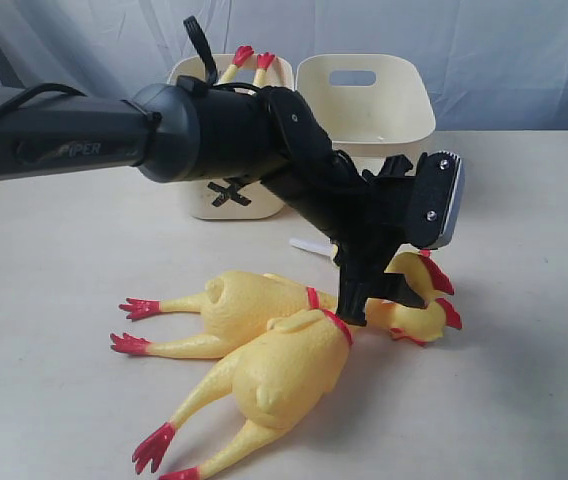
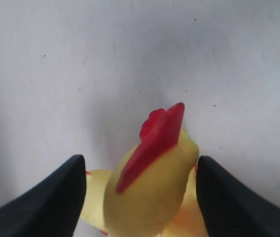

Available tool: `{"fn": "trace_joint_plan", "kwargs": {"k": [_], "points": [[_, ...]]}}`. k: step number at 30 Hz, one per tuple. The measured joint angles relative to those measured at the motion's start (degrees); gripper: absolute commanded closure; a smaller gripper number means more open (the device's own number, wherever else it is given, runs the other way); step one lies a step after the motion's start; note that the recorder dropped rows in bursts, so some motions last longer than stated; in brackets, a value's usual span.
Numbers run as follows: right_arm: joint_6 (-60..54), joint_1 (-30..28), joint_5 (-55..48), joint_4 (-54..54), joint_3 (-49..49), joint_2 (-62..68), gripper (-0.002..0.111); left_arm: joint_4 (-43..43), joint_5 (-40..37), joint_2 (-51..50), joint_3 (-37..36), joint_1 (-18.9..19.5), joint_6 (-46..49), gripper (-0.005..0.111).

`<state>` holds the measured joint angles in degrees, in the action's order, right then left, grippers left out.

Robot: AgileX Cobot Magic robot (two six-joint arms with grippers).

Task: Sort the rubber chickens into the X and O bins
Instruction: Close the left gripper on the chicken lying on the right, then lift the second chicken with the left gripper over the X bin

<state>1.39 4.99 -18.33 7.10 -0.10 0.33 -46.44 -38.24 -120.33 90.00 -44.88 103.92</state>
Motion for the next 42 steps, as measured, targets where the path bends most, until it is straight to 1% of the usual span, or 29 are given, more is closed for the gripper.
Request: {"fn": "trace_joint_plan", "kwargs": {"k": [3,5,6,7,8,9,10,11,12,14,22,26,31,36,39,42], "points": [[0.00,0.00,0.00,0.00,0.00,0.00,0.107,0.00,0.00,-0.63,0.00,0.00,0.00,0.048],[0.00,0.00,0.00,0.00,0.00,0.00,0.107,0.00,0.00,-0.98,0.00,0.00,0.00,0.052],[0.00,0.00,0.00,0.00,0.00,0.00,0.107,0.00,0.00,-1.10,0.00,0.00,0.00,0.056],[0.00,0.00,0.00,0.00,0.00,0.00,0.107,0.00,0.00,-1.10,0.00,0.00,0.00,0.061],[0.00,0.00,0.00,0.00,0.00,0.00,0.107,0.00,0.00,-1.10,0.00,0.00,0.00,0.070],[0.00,0.00,0.00,0.00,0.00,0.00,0.107,0.00,0.13,-1.10,0.00,0.00,0.13,0.076],[0.00,0.00,0.00,0.00,0.00,0.00,0.107,0.00,0.24,-1.10,0.00,0.00,0.13,0.085],[0.00,0.00,0.00,0.00,0.00,0.00,0.107,0.00,0.36,-1.10,0.00,0.00,0.13,0.089],[0.00,0.00,0.00,0.00,0.00,0.00,0.107,0.00,0.49,-1.10,0.00,0.00,0.13,0.097],[0.00,0.00,0.00,0.00,0.00,0.00,0.107,0.00,0.72,-1.10,0.00,0.00,0.23,0.107],[0.00,0.00,0.00,0.00,0.00,0.00,0.107,0.12,0.30,0.04,0.00,0.00,0.38,0.107],[-0.12,0.00,0.00,0.00,0.00,0.00,0.107,0.50,0.49,3.65,0.00,0.00,0.38,0.107],[-0.12,0.00,0.00,0.00,0.00,0.00,0.107,3.43,3.04,7.72,0.00,0.00,0.38,0.107],[-0.12,0.00,0.00,0.00,0.00,0.00,0.107,5.43,3.83,11.11,0.00,0.00,0.28,0.107],[-0.12,0.00,0.00,0.00,0.00,0.00,0.107,6.18,5.65,13.45,0.00,0.00,0.28,0.107],[-0.12,0.00,0.00,0.00,0.00,0.00,0.107,6.33,11.57,16.67,0.00,0.00,0.28,0.107]]}}
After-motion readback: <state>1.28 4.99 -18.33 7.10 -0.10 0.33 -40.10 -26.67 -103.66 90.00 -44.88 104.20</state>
